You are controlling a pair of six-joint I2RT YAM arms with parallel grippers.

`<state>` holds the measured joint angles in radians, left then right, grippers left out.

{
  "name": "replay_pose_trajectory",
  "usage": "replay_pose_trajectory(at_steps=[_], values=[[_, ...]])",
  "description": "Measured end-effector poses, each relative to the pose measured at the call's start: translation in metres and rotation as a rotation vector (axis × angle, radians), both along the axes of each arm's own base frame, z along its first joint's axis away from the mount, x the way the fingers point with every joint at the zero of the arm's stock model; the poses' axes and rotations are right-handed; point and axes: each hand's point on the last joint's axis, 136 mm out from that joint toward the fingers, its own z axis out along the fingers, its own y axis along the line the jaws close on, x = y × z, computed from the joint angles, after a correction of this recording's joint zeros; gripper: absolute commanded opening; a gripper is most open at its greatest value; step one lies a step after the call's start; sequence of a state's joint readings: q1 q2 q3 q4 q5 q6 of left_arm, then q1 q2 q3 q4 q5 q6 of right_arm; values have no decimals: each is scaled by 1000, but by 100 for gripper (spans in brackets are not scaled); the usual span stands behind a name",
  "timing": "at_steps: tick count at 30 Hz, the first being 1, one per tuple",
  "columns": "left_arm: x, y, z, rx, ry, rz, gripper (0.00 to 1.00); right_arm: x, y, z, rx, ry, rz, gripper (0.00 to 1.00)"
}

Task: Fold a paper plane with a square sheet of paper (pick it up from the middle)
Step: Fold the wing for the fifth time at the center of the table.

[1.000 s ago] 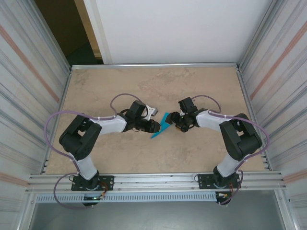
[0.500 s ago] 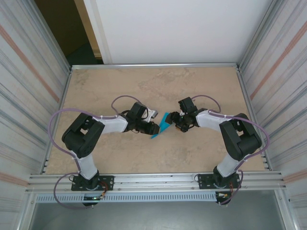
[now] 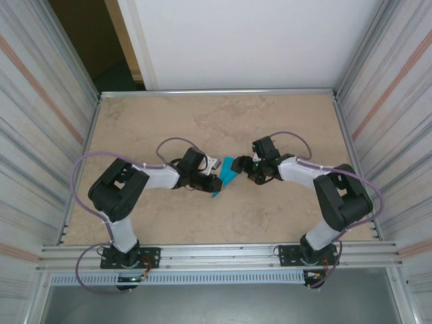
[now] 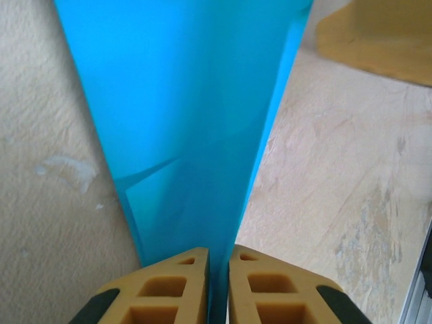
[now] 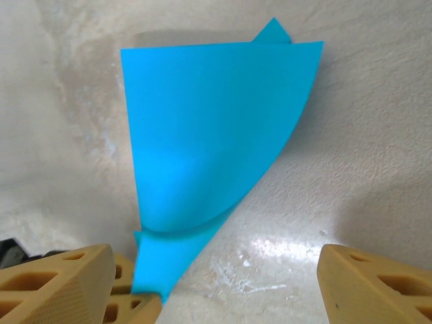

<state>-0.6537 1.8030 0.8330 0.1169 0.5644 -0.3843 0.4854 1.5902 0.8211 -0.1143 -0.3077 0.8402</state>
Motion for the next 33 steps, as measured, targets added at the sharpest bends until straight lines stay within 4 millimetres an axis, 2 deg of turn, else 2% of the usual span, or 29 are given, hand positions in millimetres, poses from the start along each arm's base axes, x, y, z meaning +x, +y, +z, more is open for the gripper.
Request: replay_pose_trajectory(at_steps=[4,13,20,23,27,33], values=[[-1,0,-1,-27,-18,7,14,-1,-2,9,-5,-50,37,76],[-1,2,1,-65,-78,19,14,-7,-4,4,-21,-47,69,76],[-2,7,2,-55,-152,-7,14,-7,-2,8,58,52,-45,77],[0,7,8,-32,-237,-37,14,-6,2,13,104,104,-110,77],[-8,-4,23,3,-397,-131,14,-5,3,16,146,170,-195,77],[-16,-16,24,82,-560,-252,14,-6,-1,16,159,238,-279,78]])
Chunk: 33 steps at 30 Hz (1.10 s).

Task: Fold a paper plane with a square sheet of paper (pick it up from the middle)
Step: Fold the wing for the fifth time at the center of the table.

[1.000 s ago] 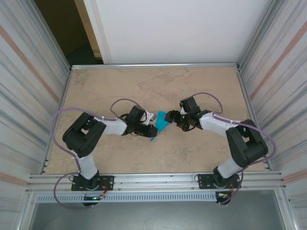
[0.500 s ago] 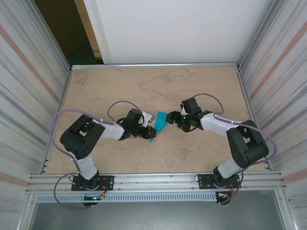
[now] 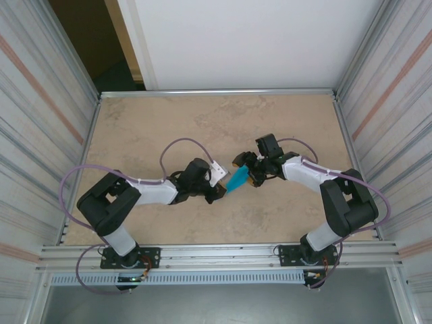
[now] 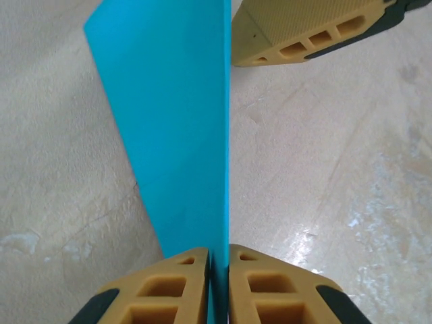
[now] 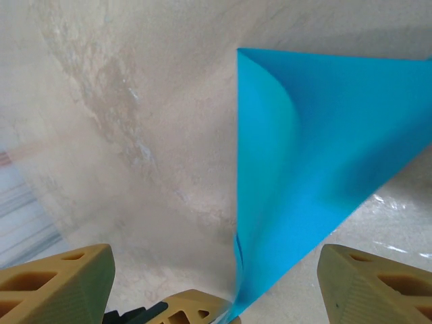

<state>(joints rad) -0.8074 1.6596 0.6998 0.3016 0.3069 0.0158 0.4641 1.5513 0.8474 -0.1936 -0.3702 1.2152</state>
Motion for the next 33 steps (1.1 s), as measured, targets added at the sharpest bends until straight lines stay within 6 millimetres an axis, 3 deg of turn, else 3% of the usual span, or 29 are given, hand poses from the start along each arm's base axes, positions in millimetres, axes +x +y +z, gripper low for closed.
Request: replay_pose_trajectory(at_steps=[8,13,16,24,33], values=[[8,-1,-9,94,-125,-31,14,-6,-11,-7,-4,90,-74,76],[10,2,-15,126,-148,-33,14,-10,-9,-4,4,107,-87,65],[11,2,-14,128,-152,-33,13,-11,-8,-1,11,108,-92,63],[10,-1,-16,97,-118,-33,9,-14,-14,-3,-28,99,-83,73],[14,4,-16,-46,16,8,8,-5,-23,19,-118,-134,104,80]])
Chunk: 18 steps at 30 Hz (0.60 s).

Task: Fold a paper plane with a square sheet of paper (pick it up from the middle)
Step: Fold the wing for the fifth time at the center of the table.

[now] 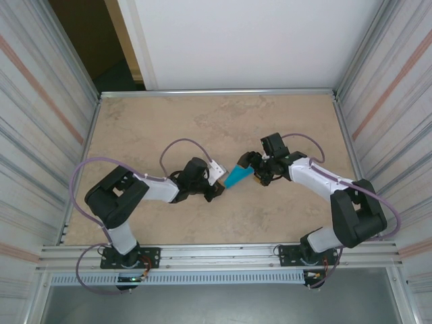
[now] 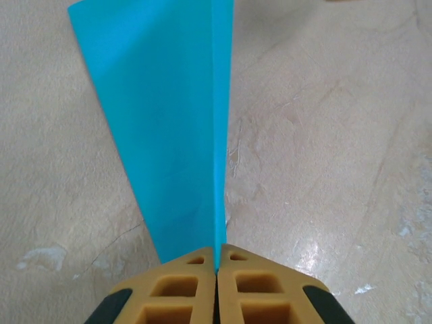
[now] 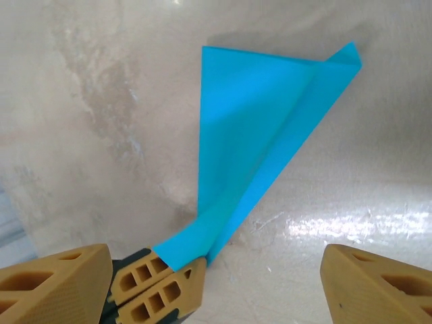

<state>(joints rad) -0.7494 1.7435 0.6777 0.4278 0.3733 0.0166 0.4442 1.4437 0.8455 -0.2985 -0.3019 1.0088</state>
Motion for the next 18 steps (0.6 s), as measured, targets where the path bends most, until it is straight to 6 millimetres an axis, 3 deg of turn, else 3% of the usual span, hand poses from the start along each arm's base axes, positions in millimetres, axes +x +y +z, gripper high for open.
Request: replay_pose_trajectory(at_steps=[11,18], values=[[-3,-2,0,-93,99,-1,8,-7,-3,-14,-118,-165,289,88],[-2,0,-1,-131,156,3,8,-11,2,-41,-162,-149,417,88]])
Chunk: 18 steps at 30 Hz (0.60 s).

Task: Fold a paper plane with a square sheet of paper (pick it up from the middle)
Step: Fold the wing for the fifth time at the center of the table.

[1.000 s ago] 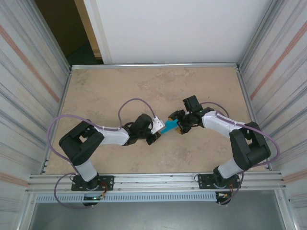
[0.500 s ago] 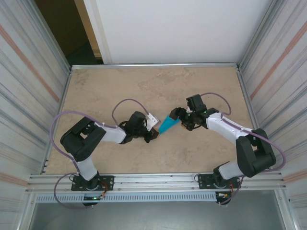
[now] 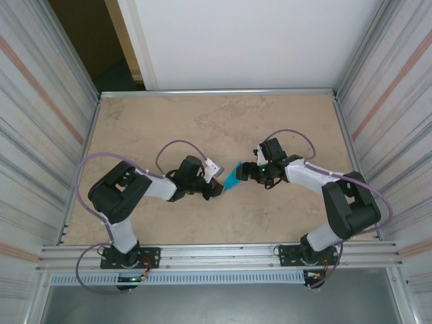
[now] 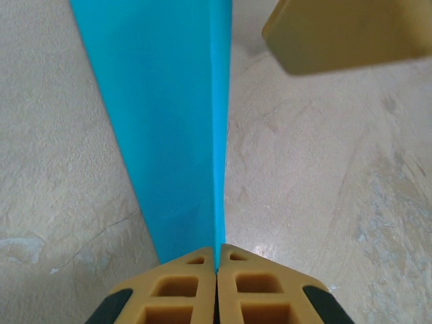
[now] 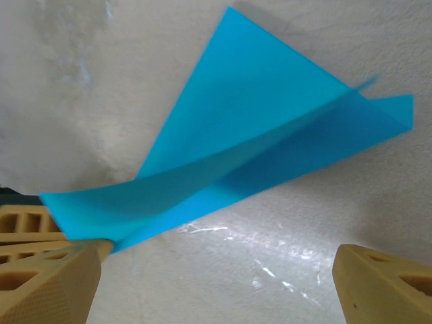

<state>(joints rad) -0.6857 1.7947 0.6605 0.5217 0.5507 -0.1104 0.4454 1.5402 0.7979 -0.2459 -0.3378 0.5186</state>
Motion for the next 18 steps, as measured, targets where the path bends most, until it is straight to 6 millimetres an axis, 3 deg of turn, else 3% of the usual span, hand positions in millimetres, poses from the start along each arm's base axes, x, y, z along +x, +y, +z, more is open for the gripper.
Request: replay_pose_trajectory(at_steps=[18], values=[[-5,-3,-5,-34,98,-20,8,16,8,-13,-31,15,11,89]])
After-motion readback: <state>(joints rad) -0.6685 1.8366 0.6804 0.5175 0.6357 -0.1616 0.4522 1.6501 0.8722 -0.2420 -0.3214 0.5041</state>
